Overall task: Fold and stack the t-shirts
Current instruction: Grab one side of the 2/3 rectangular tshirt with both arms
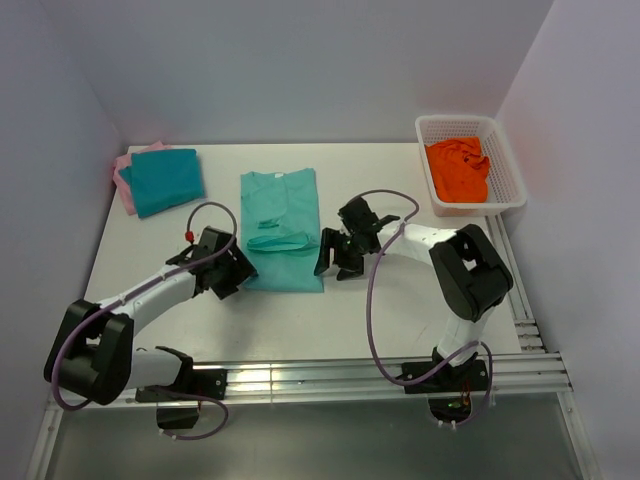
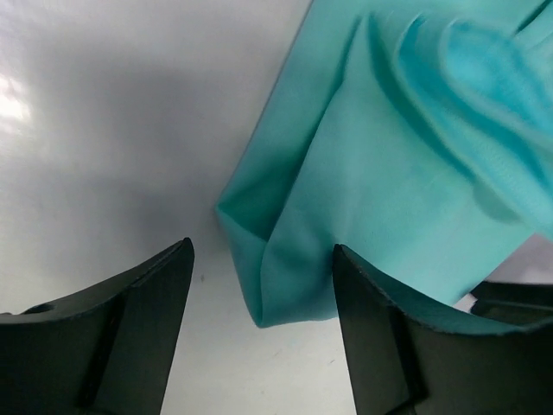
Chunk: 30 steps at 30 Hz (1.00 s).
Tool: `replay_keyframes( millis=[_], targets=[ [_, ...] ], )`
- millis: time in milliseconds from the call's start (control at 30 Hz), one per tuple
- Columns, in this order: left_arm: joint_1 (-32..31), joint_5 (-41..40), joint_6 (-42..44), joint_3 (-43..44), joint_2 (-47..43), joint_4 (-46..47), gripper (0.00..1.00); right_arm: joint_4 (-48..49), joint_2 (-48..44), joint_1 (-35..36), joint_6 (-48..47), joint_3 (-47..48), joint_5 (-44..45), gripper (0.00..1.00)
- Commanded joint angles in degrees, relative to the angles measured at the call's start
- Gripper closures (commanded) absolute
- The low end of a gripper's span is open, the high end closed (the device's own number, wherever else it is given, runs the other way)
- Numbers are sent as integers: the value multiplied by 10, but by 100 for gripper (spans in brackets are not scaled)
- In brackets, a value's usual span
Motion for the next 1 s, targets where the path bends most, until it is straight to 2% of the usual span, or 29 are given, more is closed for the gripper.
replay_keyframes(
  millis=[0, 200, 300, 400, 467, 500, 567, 600, 633, 700, 733, 833, 967],
  targets=[
    [-23, 16, -29, -34, -18, 15, 30, 16, 16, 4, 6, 12, 2, 23],
    [-33, 16, -23, -45, 14, 35, 34, 49, 26, 16, 27, -10, -9, 26],
    [-33, 17, -21, -38, 36, 43, 35, 63, 38, 30, 39, -15, -16, 33],
    [-33, 16, -20, -31, 49, 47, 36, 71, 45, 47, 48, -17, -20, 44],
    [-33, 15, -18, -28, 53, 47, 37, 74, 47, 58, 53, -18, -20, 61],
    [-33, 13, -18, -28, 53, 47, 38, 78, 50, 62, 55, -19, -20, 73],
    [-33, 13, -17, -28, 53, 45, 41, 81, 53, 68, 57, -23, -20, 81],
    [-33, 12, -17, -29, 51, 44, 44, 81, 56, 69, 56, -24, -20, 95],
    [-34, 11, -17, -29, 49, 42, 52, 78, 56, 69, 57, -26, -18, 100],
    [-34, 10, -17, -29, 42, 38, 66, 77, 53, 69, 54, -31, -13, 100],
    [-34, 6, -17, -29, 39, 31, 82, 77, 50, 69, 53, -35, -13, 100],
    [-34, 1, -11, -18, 31, 7, 100, 73, 33, 70, 47, -51, -6, 100],
    [-36, 2, -10, -10, -6, -30, 100, 47, -7, 69, 40, -76, 9, 100]
  ],
)
